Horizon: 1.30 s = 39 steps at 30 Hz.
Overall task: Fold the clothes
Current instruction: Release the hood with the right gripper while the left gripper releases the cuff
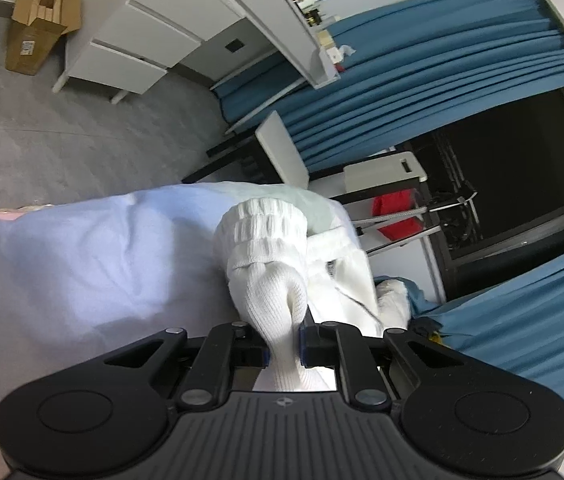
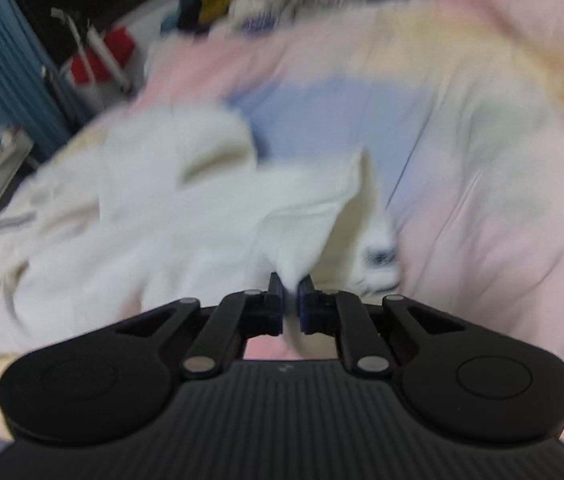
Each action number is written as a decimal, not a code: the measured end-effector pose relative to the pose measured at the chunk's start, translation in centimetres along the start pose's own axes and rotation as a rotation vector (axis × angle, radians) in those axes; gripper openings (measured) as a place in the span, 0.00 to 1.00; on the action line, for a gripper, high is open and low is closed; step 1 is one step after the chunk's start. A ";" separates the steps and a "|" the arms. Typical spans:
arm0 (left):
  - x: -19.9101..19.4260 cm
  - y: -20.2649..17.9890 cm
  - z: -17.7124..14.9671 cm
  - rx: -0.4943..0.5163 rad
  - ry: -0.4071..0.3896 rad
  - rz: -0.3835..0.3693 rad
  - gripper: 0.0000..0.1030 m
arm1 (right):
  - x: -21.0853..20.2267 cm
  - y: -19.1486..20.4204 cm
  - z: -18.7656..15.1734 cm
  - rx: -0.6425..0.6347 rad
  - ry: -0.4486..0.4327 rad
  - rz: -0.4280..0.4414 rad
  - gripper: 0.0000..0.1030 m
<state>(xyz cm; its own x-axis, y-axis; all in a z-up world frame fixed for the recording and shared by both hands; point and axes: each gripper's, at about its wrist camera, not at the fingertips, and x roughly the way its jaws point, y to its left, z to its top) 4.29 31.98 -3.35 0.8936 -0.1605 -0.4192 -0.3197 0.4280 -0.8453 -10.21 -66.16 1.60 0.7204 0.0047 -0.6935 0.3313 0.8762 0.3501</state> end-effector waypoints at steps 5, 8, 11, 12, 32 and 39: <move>-1.1 -0.1 0.4 0.013 0.054 0.024 0.12 | -3.6 -2.6 1.4 0.047 -0.053 -0.071 0.09; -0.7 1.4 0.5 0.034 0.117 0.078 0.13 | -2.4 -4.4 -0.3 0.068 0.027 -0.137 0.09; -0.7 1.9 0.6 0.059 0.152 0.083 0.17 | 0.1 -5.4 -2.3 0.094 0.116 -0.164 0.10; -1.0 1.7 0.7 0.073 0.152 0.080 0.20 | 0.6 -5.2 -2.7 0.080 0.123 -0.164 0.11; -6.8 -13.1 -9.1 0.778 0.089 0.019 0.70 | 0.0 7.5 2.0 0.029 -0.122 0.112 0.72; 0.4 -18.2 -18.6 0.883 0.173 -0.054 0.70 | 11.7 11.6 1.8 0.512 0.018 0.260 0.73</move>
